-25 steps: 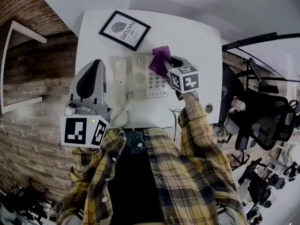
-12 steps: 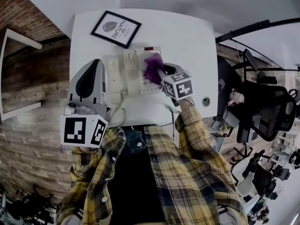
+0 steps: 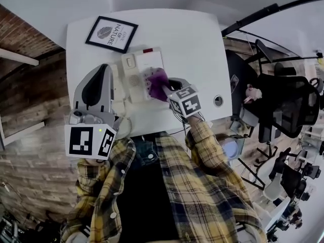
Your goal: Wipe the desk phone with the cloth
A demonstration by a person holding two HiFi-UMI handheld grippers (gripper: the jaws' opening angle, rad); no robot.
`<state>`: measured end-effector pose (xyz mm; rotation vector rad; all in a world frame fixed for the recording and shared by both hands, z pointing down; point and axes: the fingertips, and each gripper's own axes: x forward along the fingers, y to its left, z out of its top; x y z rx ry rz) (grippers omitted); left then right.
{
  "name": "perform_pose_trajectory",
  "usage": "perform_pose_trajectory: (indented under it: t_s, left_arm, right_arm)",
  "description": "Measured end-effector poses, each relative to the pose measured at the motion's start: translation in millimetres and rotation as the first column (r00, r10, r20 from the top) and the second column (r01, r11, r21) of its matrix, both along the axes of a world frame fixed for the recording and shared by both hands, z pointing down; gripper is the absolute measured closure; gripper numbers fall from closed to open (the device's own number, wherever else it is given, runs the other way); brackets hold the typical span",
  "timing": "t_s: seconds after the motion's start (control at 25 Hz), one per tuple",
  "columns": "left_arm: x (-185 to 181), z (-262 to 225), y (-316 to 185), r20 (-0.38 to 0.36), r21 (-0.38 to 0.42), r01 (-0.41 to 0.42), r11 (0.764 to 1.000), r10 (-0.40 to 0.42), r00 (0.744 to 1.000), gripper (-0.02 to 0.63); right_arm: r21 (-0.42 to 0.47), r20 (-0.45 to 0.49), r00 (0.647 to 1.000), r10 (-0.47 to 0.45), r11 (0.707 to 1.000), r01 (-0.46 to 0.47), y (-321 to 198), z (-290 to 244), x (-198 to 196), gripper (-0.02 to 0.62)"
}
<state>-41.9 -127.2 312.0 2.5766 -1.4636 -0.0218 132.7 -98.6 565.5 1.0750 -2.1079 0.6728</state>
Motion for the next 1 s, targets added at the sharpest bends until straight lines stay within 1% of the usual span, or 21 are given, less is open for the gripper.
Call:
perform_pose_trajectory:
  t_s: [0.64, 1.0]
  left_arm:
    - [23, 4, 0, -0.001, -0.013, -0.075, 0.997, 0.075, 0.997, 0.591]
    - [29, 3, -1, -0.004, -0.011, -0.094, 0.996, 0.094, 0.996, 0.591]
  right_arm:
    - [-0.048, 0.023, 0.999, 0.050, 0.998, -0.048, 39, 9, 5, 0.532]
    - [-0.118, 0.069, 0.994, 0.089, 0.990, -0.081, 63, 16, 8, 0.532]
